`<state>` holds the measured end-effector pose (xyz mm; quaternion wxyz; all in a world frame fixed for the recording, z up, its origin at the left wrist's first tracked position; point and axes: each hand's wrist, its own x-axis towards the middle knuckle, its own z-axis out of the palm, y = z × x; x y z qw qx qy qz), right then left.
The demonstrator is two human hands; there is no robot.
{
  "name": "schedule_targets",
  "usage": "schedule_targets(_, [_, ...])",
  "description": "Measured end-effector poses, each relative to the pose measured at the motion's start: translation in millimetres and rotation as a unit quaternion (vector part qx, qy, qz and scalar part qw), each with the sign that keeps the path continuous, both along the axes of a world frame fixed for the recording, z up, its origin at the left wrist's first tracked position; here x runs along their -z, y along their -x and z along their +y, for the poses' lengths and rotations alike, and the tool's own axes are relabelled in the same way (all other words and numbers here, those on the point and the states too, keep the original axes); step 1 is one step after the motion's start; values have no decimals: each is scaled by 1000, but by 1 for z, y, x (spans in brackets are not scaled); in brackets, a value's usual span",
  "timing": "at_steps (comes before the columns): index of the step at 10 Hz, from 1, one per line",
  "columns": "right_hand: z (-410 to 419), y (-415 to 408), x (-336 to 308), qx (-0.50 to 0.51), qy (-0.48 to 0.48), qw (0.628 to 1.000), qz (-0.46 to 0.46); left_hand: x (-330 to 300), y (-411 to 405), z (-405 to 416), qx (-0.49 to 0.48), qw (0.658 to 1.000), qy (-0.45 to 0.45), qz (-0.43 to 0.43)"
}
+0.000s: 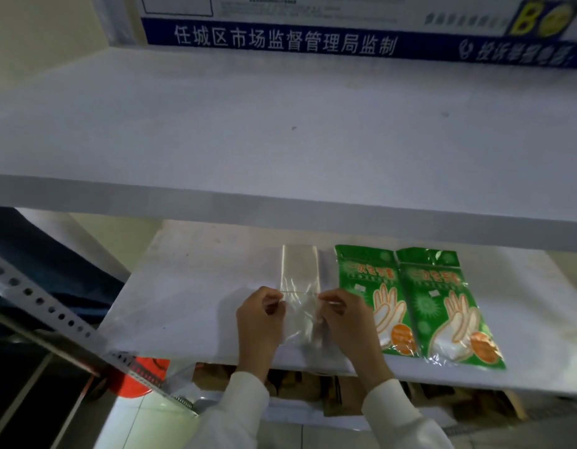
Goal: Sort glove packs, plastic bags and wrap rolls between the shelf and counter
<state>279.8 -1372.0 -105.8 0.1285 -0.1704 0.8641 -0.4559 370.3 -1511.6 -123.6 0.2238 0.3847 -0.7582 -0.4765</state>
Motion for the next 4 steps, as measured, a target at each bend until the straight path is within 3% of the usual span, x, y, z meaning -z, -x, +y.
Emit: schedule_targets(4, [79,-49,-12,18,131,991,32,-7,-55,46,38,995,45,80])
